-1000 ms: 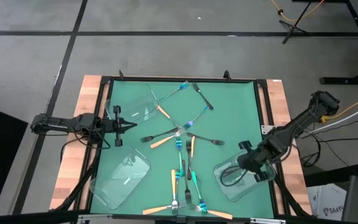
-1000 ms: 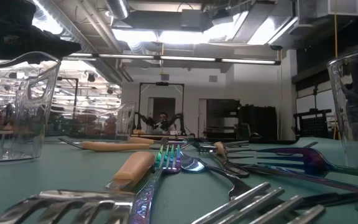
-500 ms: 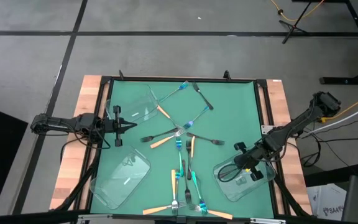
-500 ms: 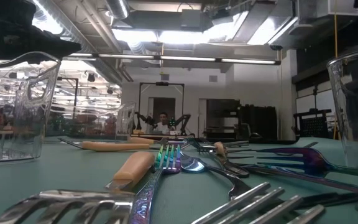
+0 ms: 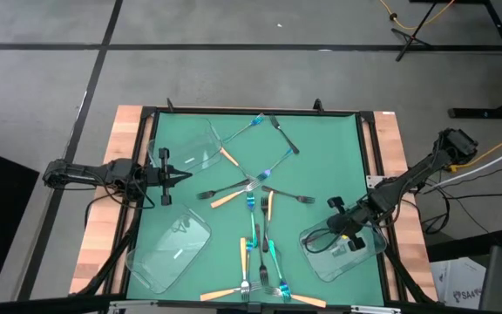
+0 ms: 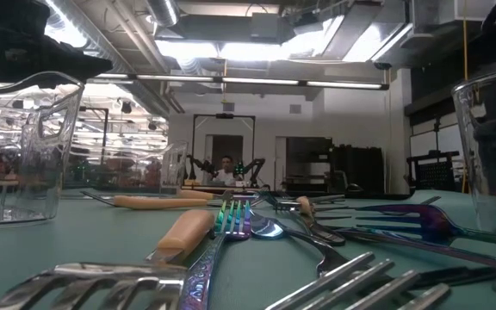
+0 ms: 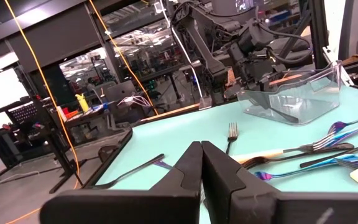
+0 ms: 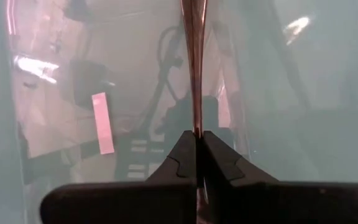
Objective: Sort silverware by color (type)
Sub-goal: Put the black fork into the bottom right transparent bin, then put the yellow fork into the bottom left transparent bin
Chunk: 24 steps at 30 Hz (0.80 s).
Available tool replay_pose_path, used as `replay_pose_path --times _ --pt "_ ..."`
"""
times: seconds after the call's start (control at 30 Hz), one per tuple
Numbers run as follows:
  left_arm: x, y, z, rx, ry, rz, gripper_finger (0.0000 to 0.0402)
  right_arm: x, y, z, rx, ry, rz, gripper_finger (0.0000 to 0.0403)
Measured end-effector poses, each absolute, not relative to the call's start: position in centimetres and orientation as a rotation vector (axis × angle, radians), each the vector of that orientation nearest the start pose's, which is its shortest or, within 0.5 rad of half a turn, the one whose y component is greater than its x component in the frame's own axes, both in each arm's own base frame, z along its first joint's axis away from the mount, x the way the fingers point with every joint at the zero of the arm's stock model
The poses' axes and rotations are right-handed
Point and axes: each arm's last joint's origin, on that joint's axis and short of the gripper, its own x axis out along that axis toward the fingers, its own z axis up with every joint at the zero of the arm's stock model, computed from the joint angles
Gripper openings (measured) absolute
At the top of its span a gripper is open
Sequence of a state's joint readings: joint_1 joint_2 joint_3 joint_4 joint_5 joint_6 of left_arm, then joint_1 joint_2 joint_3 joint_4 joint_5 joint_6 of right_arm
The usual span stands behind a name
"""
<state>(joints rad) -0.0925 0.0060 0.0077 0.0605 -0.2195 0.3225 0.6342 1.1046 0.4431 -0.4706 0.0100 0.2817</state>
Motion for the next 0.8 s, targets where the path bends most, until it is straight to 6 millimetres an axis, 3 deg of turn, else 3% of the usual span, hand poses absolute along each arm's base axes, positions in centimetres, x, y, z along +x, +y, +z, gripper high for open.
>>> replay_pose_path --times 0.17,0.53,0.8 --pt "9.69 -0.26 17.15 0.312 -0.040 0.136 0.0000 13.92 10.18 14.85 -0.120 1.151 0.389 0.0010" --pt "9.69 -0.26 17.14 0.312 -0.040 0.136 0.0000 13.91 10.20 14.85 -0.095 1.157 0.377 0.0086" --pt "9.69 -0.27 17.14 0.312 -0.040 0.136 0.0000 13.91 10.21 14.85 -0.094 1.157 0.380 0.0096"
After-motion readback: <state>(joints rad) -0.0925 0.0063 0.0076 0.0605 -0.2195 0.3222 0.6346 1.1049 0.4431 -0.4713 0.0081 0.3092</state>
